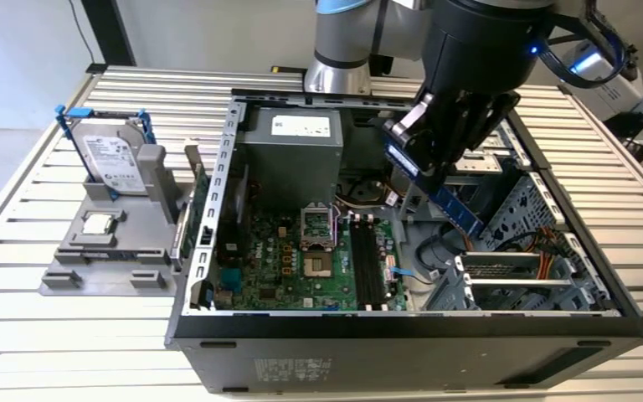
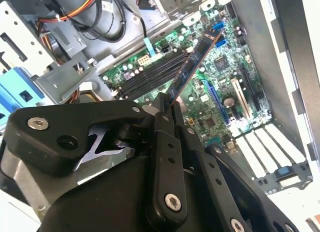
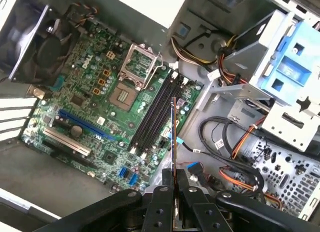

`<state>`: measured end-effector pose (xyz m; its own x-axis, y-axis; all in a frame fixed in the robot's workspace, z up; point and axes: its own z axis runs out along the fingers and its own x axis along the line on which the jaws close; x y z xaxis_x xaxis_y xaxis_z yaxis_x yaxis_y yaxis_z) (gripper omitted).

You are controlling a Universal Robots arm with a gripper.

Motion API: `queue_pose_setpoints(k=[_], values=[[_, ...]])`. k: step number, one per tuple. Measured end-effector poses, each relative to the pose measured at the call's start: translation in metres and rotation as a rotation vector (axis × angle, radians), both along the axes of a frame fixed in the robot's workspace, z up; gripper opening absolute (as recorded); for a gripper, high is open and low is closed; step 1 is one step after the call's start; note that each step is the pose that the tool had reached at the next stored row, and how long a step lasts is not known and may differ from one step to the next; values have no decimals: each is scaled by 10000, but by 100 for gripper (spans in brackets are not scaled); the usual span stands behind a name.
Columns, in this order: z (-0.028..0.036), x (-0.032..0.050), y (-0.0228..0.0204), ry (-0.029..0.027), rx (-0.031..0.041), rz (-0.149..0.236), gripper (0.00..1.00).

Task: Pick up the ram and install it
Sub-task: 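Insert the ram into the slot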

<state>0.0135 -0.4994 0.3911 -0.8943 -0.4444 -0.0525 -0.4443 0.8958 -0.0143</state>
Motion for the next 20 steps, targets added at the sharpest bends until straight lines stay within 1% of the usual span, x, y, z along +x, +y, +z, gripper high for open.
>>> queue_pose_setpoints(k=[2, 4, 10, 20], values=[[0, -4, 0, 0, 30, -231, 0], [0, -7, 0, 0, 45, -481, 0], [-1, -13, -1, -2, 46, -1281, 0], [-3, -23, 0, -4, 46, -2335, 0]])
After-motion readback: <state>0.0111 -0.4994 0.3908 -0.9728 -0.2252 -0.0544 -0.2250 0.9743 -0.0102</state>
